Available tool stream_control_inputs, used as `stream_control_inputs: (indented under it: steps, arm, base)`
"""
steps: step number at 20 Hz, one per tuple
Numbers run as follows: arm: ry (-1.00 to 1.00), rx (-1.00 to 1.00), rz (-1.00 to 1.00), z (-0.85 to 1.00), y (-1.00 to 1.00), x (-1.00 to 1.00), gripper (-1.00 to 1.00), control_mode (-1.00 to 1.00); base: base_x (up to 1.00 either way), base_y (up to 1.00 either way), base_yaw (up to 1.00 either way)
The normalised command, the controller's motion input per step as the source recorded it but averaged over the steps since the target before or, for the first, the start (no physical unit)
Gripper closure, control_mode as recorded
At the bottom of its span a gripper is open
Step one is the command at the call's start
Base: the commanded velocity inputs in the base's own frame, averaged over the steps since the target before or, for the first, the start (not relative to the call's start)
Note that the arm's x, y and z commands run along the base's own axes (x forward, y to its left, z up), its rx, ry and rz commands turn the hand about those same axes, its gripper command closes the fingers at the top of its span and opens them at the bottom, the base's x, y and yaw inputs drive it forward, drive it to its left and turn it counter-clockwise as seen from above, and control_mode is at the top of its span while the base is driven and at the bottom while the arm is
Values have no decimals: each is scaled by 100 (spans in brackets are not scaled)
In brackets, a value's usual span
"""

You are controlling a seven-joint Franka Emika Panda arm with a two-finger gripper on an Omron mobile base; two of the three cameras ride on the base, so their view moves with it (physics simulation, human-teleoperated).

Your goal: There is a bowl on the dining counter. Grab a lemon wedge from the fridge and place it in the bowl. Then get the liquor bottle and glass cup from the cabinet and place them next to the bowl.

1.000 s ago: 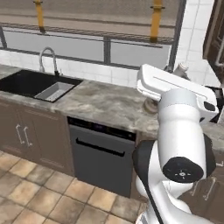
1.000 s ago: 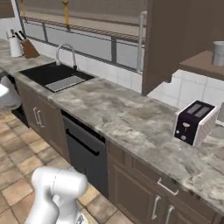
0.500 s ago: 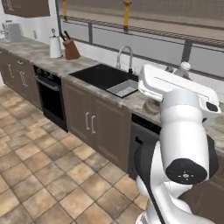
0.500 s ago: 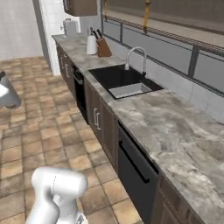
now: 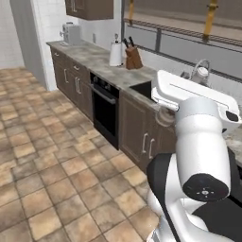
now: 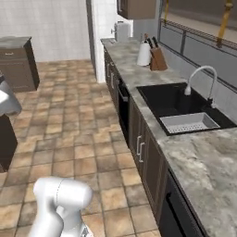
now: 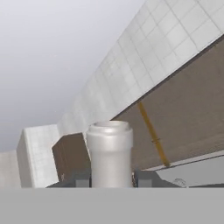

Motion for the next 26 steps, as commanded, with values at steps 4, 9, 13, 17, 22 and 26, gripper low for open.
stream_control_inputs:
  steps: [4, 9, 13, 17, 22, 26]
  arm:
    - [0, 0, 0, 0, 0, 0, 100, 100]
    - [0, 0, 0, 0, 0, 0, 100, 100]
    - [0, 0, 0, 0, 0, 0, 100, 100]
    - [0, 0, 0, 0, 0, 0, 100, 100]
    - [0, 0, 0, 0, 0, 0, 100, 100]
    - [0, 0, 0, 0, 0, 0, 100, 100]
  base:
    - [100, 21, 28]
    - [100, 18, 26]
    - [100, 16, 25]
    - [100, 11, 26]
    - [100, 7, 26]
    - [100, 6, 26]
